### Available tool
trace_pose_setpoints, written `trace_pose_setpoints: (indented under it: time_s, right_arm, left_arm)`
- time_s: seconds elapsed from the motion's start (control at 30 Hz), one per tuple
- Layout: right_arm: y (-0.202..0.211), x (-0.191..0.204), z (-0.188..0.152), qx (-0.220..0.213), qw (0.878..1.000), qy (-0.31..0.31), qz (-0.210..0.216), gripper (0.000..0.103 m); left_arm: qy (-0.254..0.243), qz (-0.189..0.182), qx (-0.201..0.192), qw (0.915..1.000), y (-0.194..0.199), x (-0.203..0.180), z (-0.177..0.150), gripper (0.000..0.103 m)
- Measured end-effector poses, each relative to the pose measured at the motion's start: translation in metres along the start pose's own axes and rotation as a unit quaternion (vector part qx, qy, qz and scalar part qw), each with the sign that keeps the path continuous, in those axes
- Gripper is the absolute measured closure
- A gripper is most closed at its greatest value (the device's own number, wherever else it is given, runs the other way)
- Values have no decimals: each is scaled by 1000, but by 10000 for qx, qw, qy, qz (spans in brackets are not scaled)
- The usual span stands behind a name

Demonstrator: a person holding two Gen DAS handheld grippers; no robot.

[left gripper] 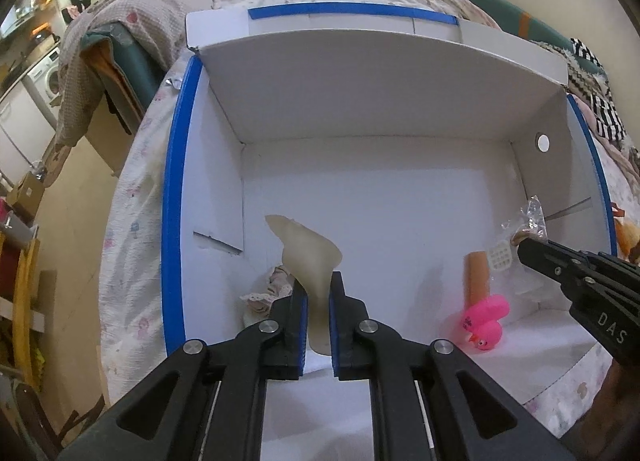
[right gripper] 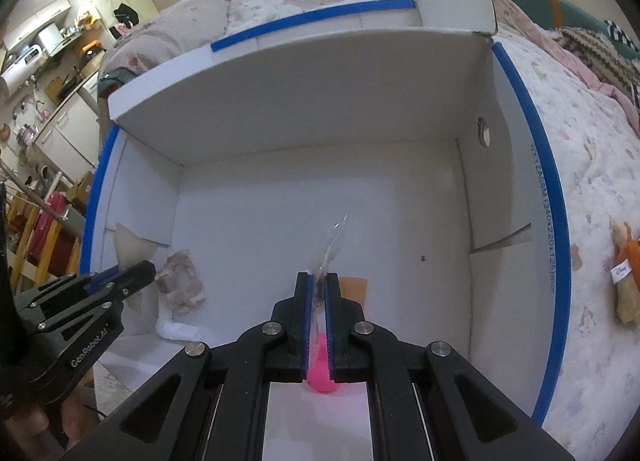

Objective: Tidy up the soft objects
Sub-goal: 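Carry the beige piece and plastic bag into the box and open both tools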

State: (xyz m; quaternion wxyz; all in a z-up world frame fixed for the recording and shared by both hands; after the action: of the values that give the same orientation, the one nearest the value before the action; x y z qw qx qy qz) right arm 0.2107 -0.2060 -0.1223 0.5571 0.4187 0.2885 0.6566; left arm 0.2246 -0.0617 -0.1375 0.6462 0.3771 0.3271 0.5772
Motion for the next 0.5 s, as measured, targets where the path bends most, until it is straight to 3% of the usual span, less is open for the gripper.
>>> trace_pose_setpoints:
  time_s: [0.33, 0.5]
  right_arm:
    - [1, 2, 2, -73, 10000, 41, 19, 93]
    - [3, 2, 4, -125, 9999, 16, 47, 72]
  left_arm:
    - [-20, 133, 22, 9999, -2, -2, -1, 81]
    - [-63, 216, -17, 9997, 0, -2, 0, 60]
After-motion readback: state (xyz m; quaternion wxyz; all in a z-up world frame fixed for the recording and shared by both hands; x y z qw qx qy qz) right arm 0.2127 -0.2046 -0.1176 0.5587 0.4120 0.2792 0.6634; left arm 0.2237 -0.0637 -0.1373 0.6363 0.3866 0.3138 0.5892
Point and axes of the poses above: each gripper's, at about its wrist camera, not at the fingertips, and y roughly against the way its jaws point, x to its left, z to its top, the point moved 6 cm from there along -y, roughly the way its jaws point, and after that the axes turned 1 degree about -x, right-handed, at the moved point
